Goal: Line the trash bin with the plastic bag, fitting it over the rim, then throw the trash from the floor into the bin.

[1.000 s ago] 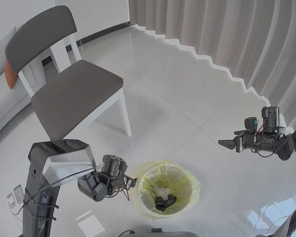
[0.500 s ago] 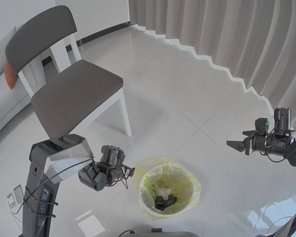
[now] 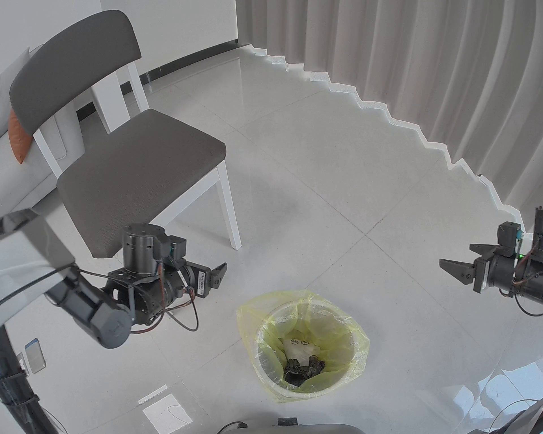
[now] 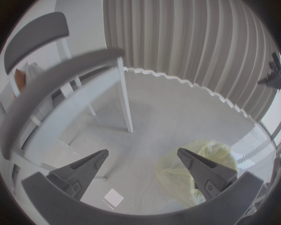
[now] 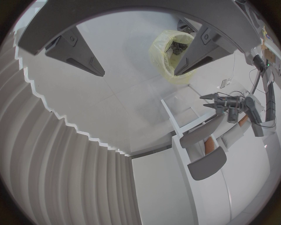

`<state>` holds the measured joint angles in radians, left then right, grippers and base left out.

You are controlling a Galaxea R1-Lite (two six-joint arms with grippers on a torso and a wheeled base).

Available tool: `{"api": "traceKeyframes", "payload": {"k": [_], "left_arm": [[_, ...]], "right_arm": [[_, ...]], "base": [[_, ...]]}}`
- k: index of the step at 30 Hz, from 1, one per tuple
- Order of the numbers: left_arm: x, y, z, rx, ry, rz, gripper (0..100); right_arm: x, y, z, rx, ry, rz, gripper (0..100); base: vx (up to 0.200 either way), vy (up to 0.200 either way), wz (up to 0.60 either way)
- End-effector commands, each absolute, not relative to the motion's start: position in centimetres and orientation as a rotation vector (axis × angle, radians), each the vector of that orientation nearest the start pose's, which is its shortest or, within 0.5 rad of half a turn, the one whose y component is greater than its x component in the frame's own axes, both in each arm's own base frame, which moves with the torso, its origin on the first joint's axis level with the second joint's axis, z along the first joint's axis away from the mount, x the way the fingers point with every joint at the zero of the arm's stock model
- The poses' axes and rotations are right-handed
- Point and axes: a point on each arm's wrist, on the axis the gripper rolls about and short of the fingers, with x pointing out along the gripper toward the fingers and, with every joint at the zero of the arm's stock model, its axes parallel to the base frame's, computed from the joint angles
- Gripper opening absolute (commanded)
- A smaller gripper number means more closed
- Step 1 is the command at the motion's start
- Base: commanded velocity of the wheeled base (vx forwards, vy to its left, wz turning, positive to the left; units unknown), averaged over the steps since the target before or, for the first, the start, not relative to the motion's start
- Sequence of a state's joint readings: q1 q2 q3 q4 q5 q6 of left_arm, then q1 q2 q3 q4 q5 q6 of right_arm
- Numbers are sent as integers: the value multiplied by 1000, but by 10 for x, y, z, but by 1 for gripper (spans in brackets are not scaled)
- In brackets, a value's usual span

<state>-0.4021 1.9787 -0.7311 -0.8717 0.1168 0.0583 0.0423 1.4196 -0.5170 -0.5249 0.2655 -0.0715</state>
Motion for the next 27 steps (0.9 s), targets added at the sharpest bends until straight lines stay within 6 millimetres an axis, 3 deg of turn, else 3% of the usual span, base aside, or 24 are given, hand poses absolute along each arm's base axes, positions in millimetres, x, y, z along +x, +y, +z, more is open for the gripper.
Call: {"api": "traceKeyframes", "payload": {"k": [1,7,13,20,27], "left_arm": [[233,-100,169,51,163,-263,100],[174,-70,186,4,70,-239,100],[113,-46,198,-9,-4,-199,100],[67,-17,196,-57,-79,-104,100],[46,-8,184,-61,-82,-60,100]], "right_arm": [[128,9,179,36,207,255,100],[64,7,157,28,96,263,100],[22,5,120,25,28,228,100],[-12,9,96,101,-17,247,100],[-16,10,90,145,-4,257,100]], "base": [[0,0,0],[0,0,0],[0,0,0],[0,0,0],[0,0,0]]}}
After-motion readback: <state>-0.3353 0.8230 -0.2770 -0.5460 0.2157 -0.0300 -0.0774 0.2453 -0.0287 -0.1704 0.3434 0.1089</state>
